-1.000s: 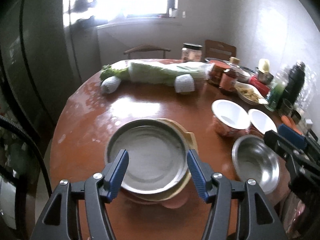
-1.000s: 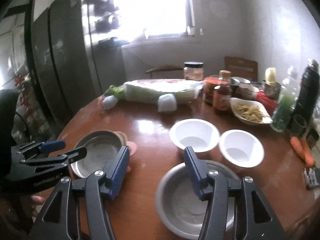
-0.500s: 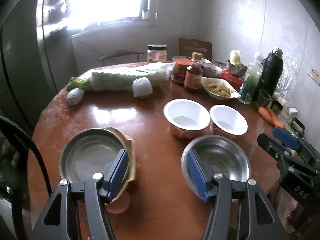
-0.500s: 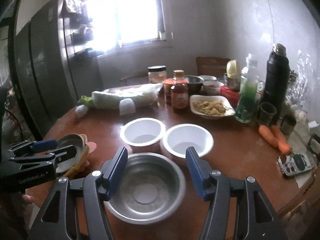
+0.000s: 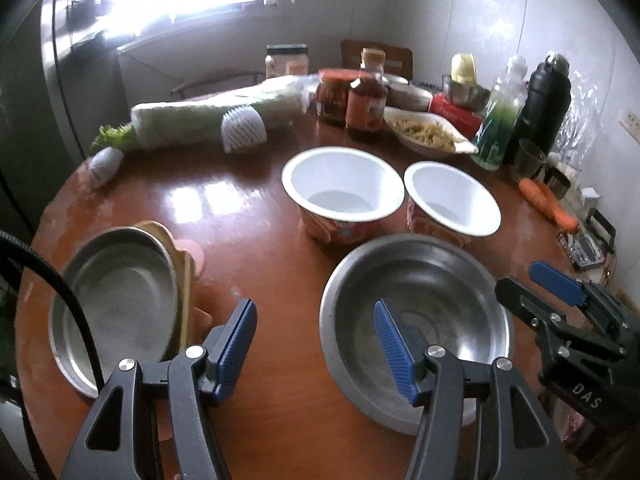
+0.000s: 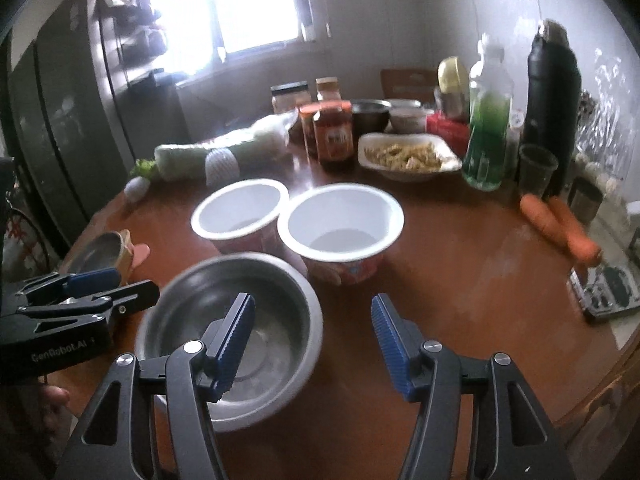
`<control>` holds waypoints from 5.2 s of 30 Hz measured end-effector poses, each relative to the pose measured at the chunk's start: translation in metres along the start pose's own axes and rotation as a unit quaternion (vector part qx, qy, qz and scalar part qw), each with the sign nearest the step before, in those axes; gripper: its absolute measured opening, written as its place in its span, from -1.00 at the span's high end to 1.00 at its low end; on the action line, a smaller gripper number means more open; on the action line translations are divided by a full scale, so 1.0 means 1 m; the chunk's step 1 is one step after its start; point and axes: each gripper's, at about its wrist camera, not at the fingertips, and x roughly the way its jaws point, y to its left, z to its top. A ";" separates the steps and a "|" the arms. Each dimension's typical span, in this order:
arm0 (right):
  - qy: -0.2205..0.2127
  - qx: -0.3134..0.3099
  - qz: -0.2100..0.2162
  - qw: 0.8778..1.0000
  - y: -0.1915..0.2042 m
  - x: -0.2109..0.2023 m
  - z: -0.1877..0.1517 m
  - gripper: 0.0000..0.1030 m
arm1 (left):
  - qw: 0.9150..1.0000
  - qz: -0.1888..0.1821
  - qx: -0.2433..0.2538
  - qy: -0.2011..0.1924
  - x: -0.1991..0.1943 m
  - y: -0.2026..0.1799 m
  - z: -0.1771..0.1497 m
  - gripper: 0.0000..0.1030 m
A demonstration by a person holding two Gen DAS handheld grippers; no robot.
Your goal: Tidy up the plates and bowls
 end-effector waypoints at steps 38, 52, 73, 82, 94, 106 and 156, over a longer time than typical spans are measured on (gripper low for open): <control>0.048 -0.052 0.002 0.997 0.024 0.033 -0.016 0.41 | 0.999 -0.039 0.016 0.018 0.026 -0.014 -0.012 0.03; 0.044 -0.083 0.022 0.995 0.054 0.014 -0.024 0.41 | 1.000 -0.019 0.009 0.020 0.002 0.007 -0.032 0.03; 0.056 -0.069 0.034 0.995 0.060 0.025 -0.032 0.36 | 1.000 -0.018 -0.002 0.009 0.007 0.016 -0.038 0.03; 0.059 -0.063 0.036 0.996 0.060 0.027 -0.032 0.36 | 1.000 -0.019 -0.002 0.005 0.008 0.017 -0.037 0.03; 0.045 -0.040 0.039 0.997 0.051 0.018 -0.028 0.25 | 1.000 -0.023 -0.007 0.000 0.004 0.017 -0.036 0.03; 0.033 -0.030 0.039 0.998 0.048 0.009 -0.025 0.15 | 0.999 -0.026 -0.014 -0.017 -0.006 0.021 -0.033 0.03; 0.101 0.002 0.090 0.991 0.056 0.092 0.064 0.14 | 0.999 -0.016 -0.042 0.005 0.035 0.042 0.085 0.00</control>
